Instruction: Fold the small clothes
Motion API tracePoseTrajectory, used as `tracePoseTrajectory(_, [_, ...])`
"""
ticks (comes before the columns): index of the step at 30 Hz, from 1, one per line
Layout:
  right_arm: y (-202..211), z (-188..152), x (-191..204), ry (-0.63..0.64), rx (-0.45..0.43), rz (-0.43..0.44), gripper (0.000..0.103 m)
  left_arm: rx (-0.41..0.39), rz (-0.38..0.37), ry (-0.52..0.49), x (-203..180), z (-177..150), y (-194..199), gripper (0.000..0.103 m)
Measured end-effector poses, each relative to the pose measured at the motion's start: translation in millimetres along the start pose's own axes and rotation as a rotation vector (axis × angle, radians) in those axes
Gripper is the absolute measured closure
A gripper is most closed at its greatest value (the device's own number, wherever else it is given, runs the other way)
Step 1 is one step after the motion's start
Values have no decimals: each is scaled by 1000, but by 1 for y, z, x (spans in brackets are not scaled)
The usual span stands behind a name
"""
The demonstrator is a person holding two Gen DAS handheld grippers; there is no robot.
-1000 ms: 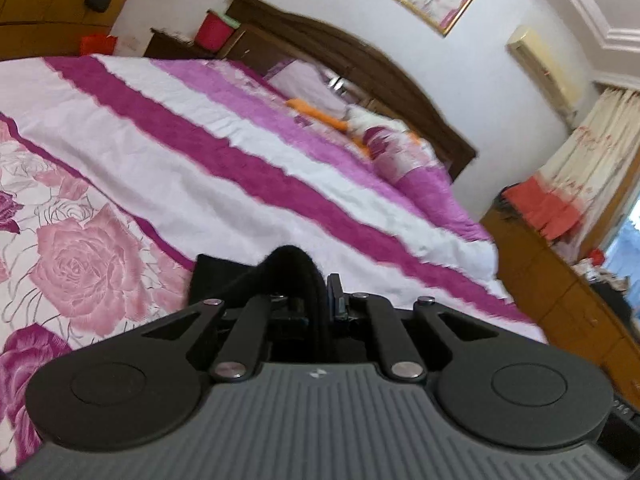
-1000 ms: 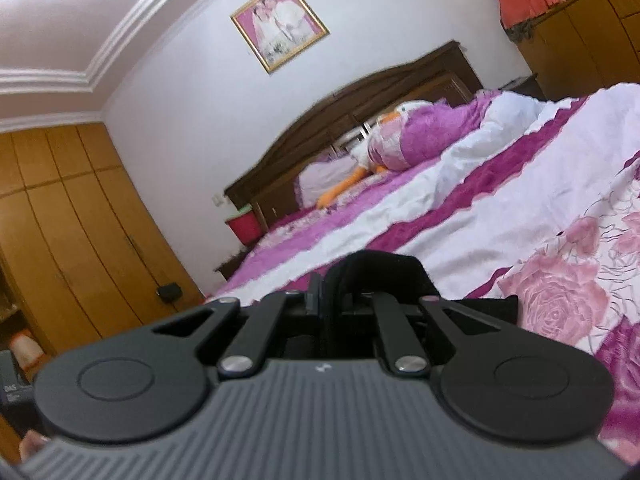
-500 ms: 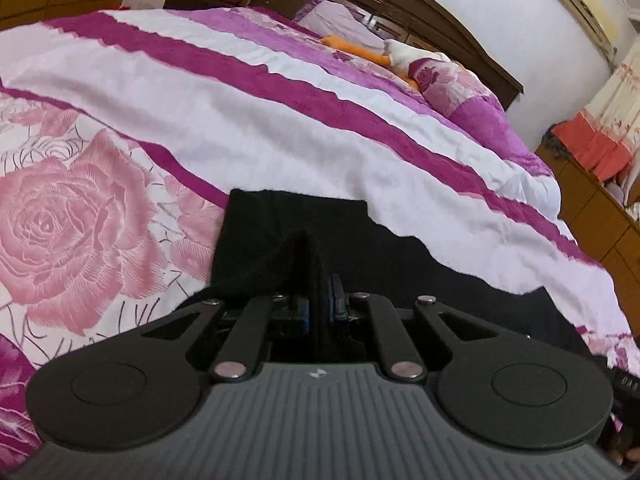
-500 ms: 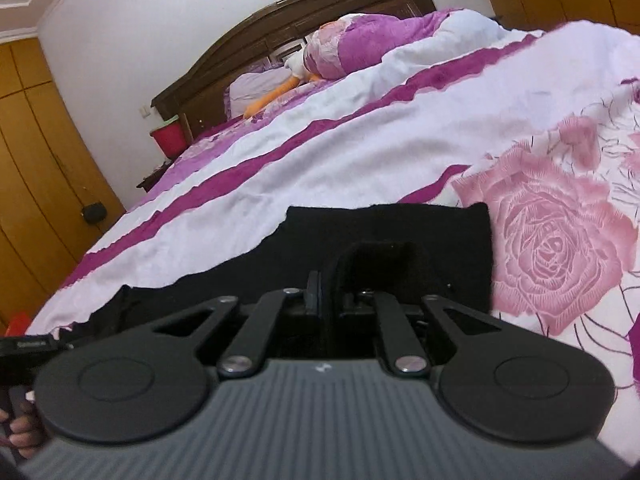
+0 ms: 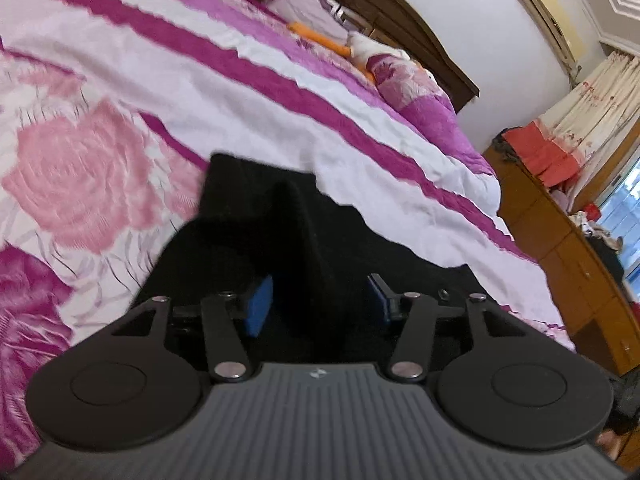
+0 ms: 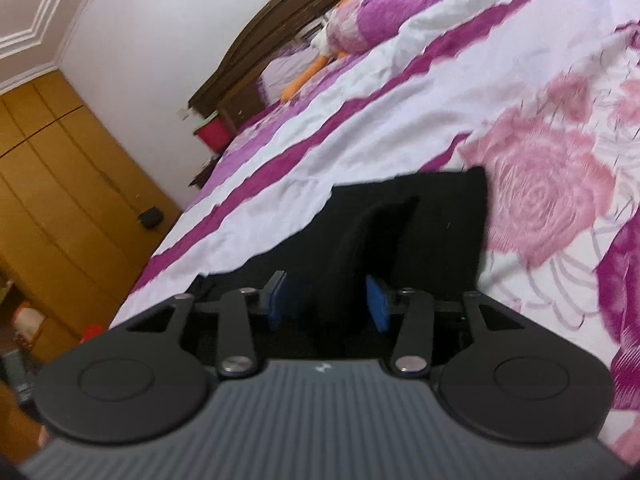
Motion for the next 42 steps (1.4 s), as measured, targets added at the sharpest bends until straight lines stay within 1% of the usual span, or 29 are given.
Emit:
tracePoseTrajectory(2, [-4, -2, 1, 23, -1, -5, 59, -5, 4, 26, 2, 0, -7, 46])
tracePoseTrajectory(3, [-6, -2, 1, 29, -2, -5, 62, -2, -2, 33, 2, 1, -10, 47])
tracePoseTrajectory(4, [-8, -2, 1, 26, -4, -3, 69, 5, -7, 32, 1, 2, -13, 51])
tracePoseTrajectory(5, [-10, -1, 0, 27, 0, -1, 90, 10, -17, 26, -2, 3, -14, 70])
tracePoseTrajectory(6, [-12, 1, 0, 24, 7, 0, 93, 16, -40, 12, -5, 6, -15, 78])
tracePoseTrajectory(7, [-12, 3, -1, 17, 4, 8, 94, 13, -56, 5, -8, 9, -15, 84])
tracePoseTrajectory(10, [-11, 13, 3, 27, -40, 42, 94, -40, -56, -1, -15, 25, -14, 86])
tracePoseTrajectory(11, [-12, 19, 5, 25, -60, 53, 94, -55, -44, 2, -16, 31, -16, 86])
tracePoseTrajectory(13, [-17, 29, 5, 4, -86, 61, 94, -87, 12, 2, -18, 44, -23, 85])
tracePoseTrajectory(15, [-27, 38, 5, -22, -103, 36, 92, -109, 79, -24, -21, 55, -33, 85])
tracePoseTrajectory(17, [-40, 47, 4, -29, -118, -25, 91, -117, 132, -37, -24, 62, -44, 83])
tracePoseTrajectory(18, [-47, 49, 3, -25, -121, -54, 89, -110, 148, -38, -23, 66, -49, 80])
tracePoseTrajectory(19, [-53, 51, 2, -22, -112, -78, 86, -100, 159, -38, -23, 68, -52, 72])
tracePoseTrajectory(20, [-60, 52, 0, -19, -97, -112, 80, -92, 163, -34, -22, 69, -54, 62])
tracePoseTrajectory(21, [-64, 51, -2, -15, -90, -137, 72, -87, 166, -29, -21, 70, -55, 56])
tracePoseTrajectory(22, [-66, 51, -3, -8, -91, -156, 67, -86, 166, -29, -20, 71, -54, 48])
tracePoseTrajectory(23, [-65, 50, -3, -3, -99, -168, 63, -92, 162, -37, -21, 71, -52, 45])
tracePoseTrajectory(24, [-62, 49, -3, 2, -116, -170, 59, -100, 156, -51, -21, 71, -48, 44])
tracePoseTrajectory(25, [-58, 48, -3, 7, -127, -166, 57, -104, 153, -66, -21, 71, -44, 44])
tracePoseTrajectory(28, [-41, 46, 5, 60, -148, -149, 56, -123, 127, -97, -26, 67, -30, 44])
tracePoseTrajectory(30, [-33, 44, 12, 124, -160, -122, 56, -144, 106, -130, -32, 63, -23, 44])
tracePoseTrajectory(32, [-32, 42, 20, 197, -134, -111, 57, -132, 107, -181, -37, 59, -26, 44])
tracePoseTrajectory(34, [-41, 41, 22, 249, -91, -127, 57, -102, 146, -212, -38, 55, -38, 44])
tracePoseTrajectory(37, [-59, 39, 17, 282, -48, -177, 57, -39, 197, -209, -27, 49, -65, 44])
tracePoseTrajectory(39, [-72, 34, 9, 297, -10, -230, 61, -4, 219, -194, -15, 46, -81, 44])
tracePoseTrajectory(40, [-78, 30, 5, 301, 12, -236, 61, -3, 218, -196, -12, 45, -85, 44])
tracePoseTrajectory(42, [-85, 23, 1, 314, 21, -239, 62, -3, 221, -211, -11, 44, -90, 44])
Point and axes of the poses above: each gripper's, at about its wrist camera, not at the fingertips, and y roughly against the way its jaws point, x to its left, z to its top, the point moved 2 cm from there along -y, roughly the way its jaws point, and after that the axes turned 2 degrees about z, right-handed, at the moved point
